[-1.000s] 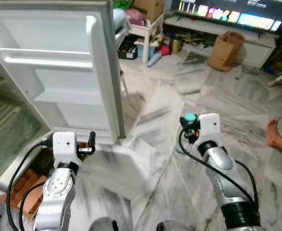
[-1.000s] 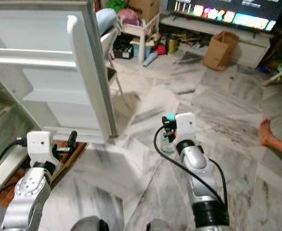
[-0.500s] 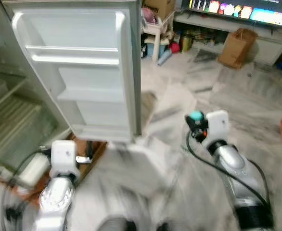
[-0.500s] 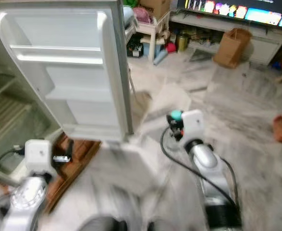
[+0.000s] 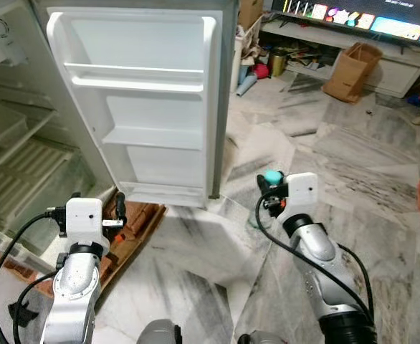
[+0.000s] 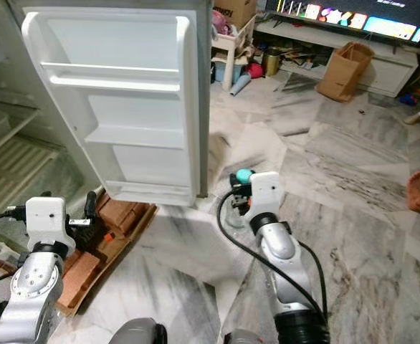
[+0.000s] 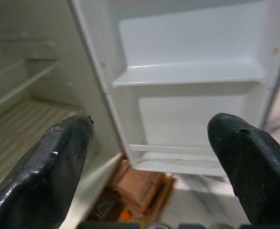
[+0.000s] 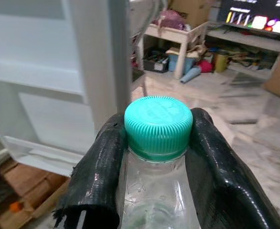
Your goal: Restocking fridge
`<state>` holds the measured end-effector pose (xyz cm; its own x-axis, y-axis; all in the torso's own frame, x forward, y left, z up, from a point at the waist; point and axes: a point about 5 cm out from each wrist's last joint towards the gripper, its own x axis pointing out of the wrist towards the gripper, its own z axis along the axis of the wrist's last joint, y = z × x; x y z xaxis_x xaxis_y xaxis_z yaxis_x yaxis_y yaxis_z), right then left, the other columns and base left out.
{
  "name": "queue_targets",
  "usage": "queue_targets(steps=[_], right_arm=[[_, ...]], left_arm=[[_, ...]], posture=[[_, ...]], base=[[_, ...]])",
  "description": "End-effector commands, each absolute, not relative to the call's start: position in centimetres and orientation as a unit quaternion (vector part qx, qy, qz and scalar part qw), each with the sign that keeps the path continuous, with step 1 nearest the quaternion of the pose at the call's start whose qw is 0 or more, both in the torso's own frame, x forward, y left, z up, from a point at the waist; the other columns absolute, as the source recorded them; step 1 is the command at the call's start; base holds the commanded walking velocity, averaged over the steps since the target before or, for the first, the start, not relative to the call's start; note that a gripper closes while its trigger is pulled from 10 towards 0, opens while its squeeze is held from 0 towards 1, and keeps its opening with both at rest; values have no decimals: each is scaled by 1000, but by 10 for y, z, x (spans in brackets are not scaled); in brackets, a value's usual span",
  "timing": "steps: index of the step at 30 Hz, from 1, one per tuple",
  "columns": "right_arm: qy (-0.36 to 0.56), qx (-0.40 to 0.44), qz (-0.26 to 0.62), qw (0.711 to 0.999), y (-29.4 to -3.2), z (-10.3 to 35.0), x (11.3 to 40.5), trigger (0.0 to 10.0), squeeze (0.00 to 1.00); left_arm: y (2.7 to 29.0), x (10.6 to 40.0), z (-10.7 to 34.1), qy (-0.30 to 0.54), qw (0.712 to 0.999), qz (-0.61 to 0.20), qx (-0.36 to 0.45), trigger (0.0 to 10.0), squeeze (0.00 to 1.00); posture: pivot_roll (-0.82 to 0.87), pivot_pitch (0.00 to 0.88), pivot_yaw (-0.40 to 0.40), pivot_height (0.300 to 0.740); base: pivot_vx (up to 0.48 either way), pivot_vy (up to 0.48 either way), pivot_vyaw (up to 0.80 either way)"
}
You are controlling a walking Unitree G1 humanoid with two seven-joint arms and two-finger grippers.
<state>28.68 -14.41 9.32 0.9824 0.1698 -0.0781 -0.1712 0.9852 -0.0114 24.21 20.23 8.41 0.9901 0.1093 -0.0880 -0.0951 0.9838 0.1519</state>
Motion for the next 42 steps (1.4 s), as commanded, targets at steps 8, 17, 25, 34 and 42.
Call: queue_targets(steps=[8,17,25,34,42], right_arm=[[17,-13,97,995,-141,99,291,10000,0],[20,-9,88,996,-142,95,294,10000,0],[6,-19,91,996,-139,103,305,10000,0],[3,-25,71,997,-148,105,309,10000,0],[5,-29,75,997,-146,101,308,10000,0]], left_arm=[[187,244,77,50,995,33,82,10000,0],[179,247,77,46,995,25,86,10000,0],[180,247,77,47,994,-5,99,10000,0],[171,251,82,34,996,-29,77,10000,0],[170,251,81,37,996,-37,68,10000,0]], posture=[[121,68,-25,740],[118,64,-29,740],[112,86,-6,740],[102,87,-8,740],[100,88,-8,740]], base=[[0,480,0],[0,480,712],[0,60,135],[158,0,0],[368,198,0]])
